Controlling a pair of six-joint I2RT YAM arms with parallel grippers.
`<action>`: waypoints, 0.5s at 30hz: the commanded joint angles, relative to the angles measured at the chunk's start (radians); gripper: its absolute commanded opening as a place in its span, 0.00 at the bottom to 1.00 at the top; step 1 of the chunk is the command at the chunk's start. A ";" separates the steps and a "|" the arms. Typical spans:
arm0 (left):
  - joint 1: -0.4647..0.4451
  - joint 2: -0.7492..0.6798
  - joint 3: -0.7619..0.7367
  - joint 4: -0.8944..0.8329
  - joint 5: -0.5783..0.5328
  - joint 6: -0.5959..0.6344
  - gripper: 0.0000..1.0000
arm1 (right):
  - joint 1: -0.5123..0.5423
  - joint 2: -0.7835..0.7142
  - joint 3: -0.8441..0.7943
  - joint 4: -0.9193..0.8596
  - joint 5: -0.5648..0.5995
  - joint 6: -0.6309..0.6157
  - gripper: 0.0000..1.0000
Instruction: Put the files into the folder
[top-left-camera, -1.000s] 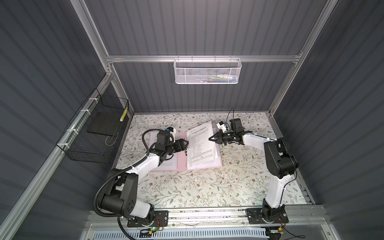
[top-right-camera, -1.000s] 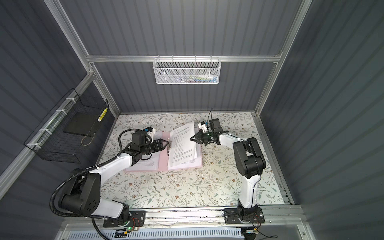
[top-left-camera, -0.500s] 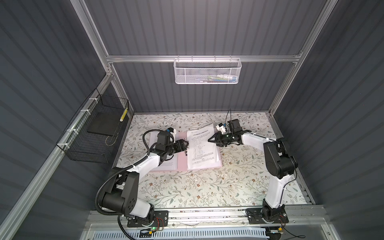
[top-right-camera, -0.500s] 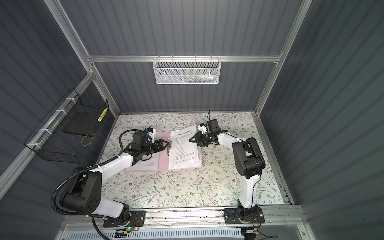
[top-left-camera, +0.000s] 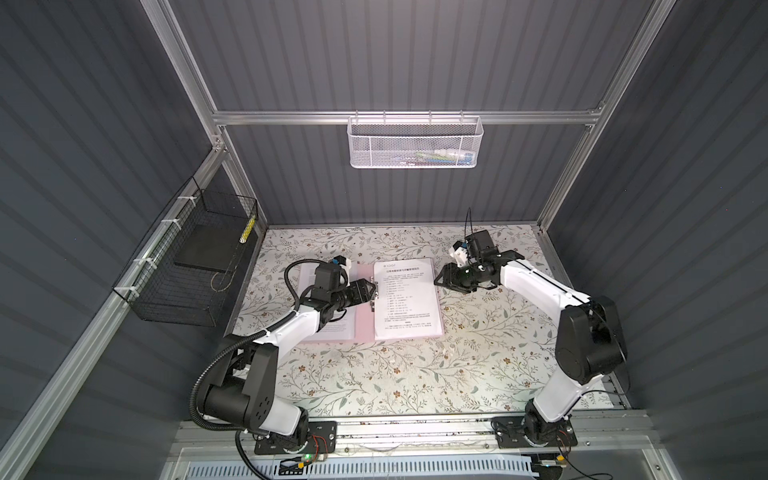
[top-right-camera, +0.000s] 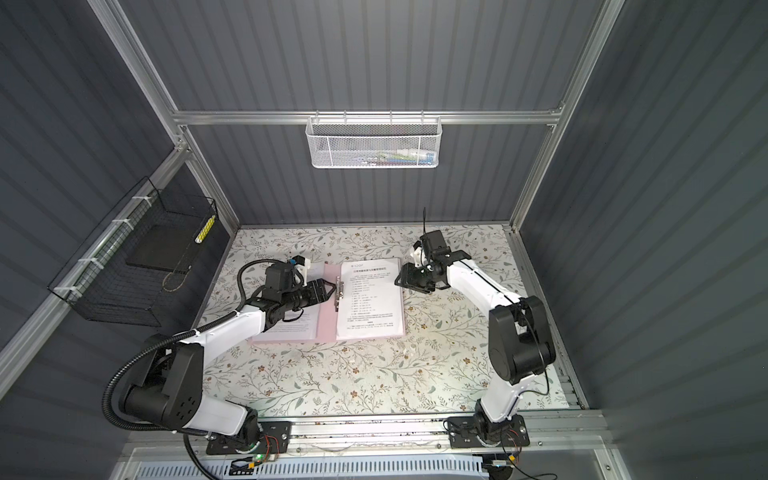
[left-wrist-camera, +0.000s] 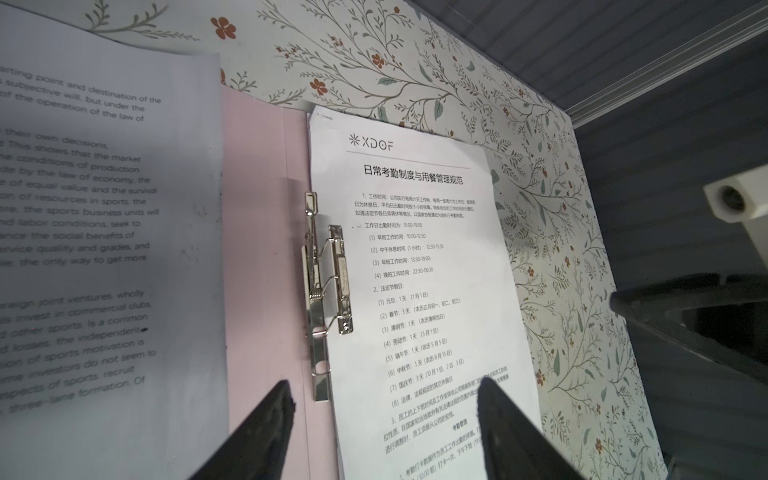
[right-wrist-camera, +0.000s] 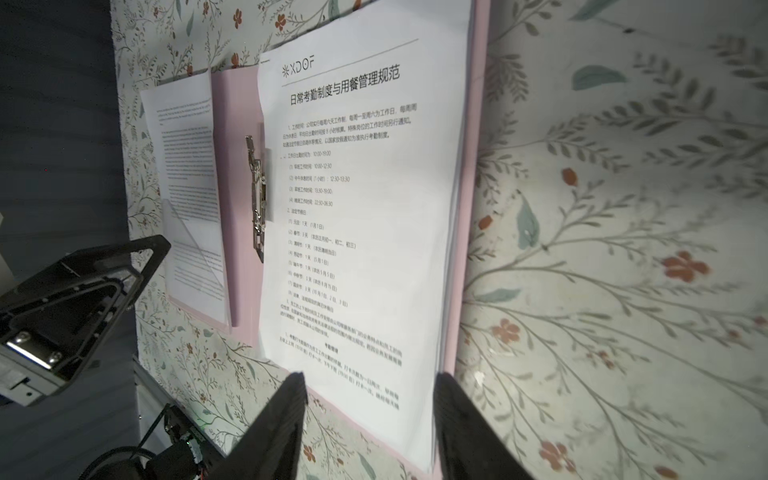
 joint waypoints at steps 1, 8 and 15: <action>0.005 -0.024 0.020 -0.018 -0.023 0.036 0.71 | -0.007 -0.100 0.003 -0.142 0.139 -0.076 0.53; 0.005 0.023 0.079 -0.032 -0.098 0.099 0.67 | 0.009 -0.152 -0.024 0.082 -0.147 0.031 0.45; 0.005 0.117 0.178 -0.016 -0.120 0.127 0.64 | 0.049 0.002 -0.014 0.257 -0.279 0.119 0.00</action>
